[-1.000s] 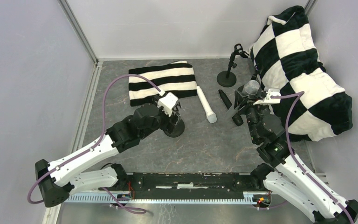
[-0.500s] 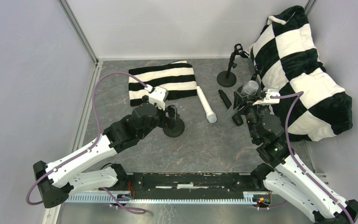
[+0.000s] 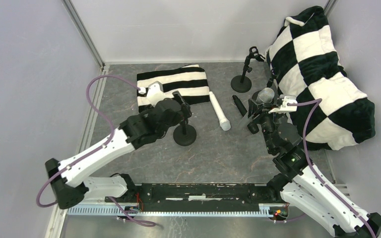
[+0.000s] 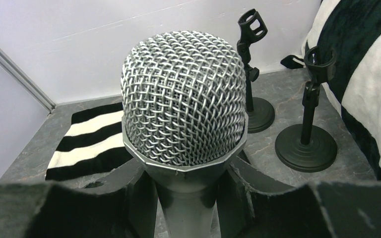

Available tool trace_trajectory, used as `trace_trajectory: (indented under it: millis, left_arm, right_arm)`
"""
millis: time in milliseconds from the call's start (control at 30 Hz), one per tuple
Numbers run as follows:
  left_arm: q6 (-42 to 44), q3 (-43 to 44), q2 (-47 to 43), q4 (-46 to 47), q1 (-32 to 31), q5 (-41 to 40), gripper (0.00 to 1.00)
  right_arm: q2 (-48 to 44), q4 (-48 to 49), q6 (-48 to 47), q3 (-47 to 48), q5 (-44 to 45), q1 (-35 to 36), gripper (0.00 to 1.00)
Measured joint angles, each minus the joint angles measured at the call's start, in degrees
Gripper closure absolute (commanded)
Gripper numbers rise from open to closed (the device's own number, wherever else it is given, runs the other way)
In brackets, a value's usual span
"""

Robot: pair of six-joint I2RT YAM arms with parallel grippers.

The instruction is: Attach the microphones to the stand

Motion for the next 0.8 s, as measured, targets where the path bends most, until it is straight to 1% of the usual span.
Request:
trace_trajectory:
  millis: [100, 167, 267, 333, 500, 667, 800]
  left_arm:
    - [-6.5, 4.2, 5.0, -5.4, 0.0, -0.2, 0.0]
    - [-10.1, 4.4, 5.8, -7.6, 0.0, 0.1, 0.0]
    - [-15.6, 2.6, 4.8, -8.8, 0.0, 0.9, 0.0]
    - [-19.0, -0.4, 3.0, -8.1, 0.0, 1.8, 0.0]
    - [-26.0, -7.7, -0.9, -1.9, 0.0, 4.3, 0.0]
    - [-31.1, -13.6, -1.2, 6.8, 0.0, 6.1, 0.0]
    - [-34.3, -17.1, -2.0, 12.1, 0.0, 6.2, 0.01]
  right_arm:
    - [-0.4, -0.1, 0.0, -0.2, 0.0, 0.0, 1.0]
    - [-0.5, -0.1, 0.0, -0.3, 0.0, 0.0, 1.0]
    - [-0.6, -0.1, 0.0, -0.5, 0.0, 0.0, 1.0]
    - [-0.6, -0.2, 0.0, -0.5, 0.0, 0.0, 1.0]
    - [-0.6, -0.3, 0.0, -0.5, 0.0, 0.0, 1.0]
    - [-0.6, -0.3, 0.0, -0.5, 0.0, 0.0, 1.0]
    - [-0.9, -0.4, 0.1, -0.6, 0.0, 0.0, 1.0]
